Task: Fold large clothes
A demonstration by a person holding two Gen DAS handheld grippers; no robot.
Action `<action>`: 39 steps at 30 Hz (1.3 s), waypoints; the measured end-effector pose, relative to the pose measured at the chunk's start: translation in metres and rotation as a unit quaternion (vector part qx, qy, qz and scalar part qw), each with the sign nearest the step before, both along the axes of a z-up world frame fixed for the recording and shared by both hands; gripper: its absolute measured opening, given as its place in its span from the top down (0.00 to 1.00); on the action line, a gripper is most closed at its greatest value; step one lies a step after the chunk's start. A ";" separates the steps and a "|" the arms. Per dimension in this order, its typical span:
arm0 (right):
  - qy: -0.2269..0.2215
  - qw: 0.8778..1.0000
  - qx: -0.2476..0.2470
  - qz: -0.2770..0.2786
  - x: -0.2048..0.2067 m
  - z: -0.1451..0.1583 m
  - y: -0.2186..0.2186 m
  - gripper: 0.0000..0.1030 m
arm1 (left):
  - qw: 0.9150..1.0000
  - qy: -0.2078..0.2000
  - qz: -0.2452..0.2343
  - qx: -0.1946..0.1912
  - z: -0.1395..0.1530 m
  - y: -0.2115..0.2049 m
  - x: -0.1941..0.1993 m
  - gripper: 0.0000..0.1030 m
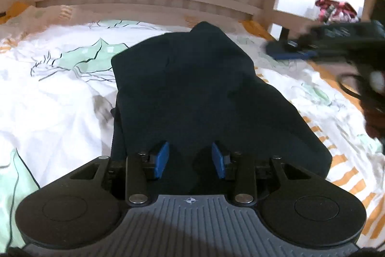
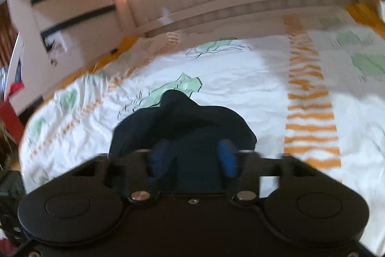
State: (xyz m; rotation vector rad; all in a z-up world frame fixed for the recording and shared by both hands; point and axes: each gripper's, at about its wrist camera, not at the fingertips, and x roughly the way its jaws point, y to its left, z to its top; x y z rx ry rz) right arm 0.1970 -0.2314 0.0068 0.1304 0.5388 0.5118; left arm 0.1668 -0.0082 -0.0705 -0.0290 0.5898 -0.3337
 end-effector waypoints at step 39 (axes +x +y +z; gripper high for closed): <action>0.003 0.994 -0.022 -0.103 -0.014 -0.035 0.006 0.22 | 0.998 -0.038 0.041 0.018 0.042 0.020 0.026 0.43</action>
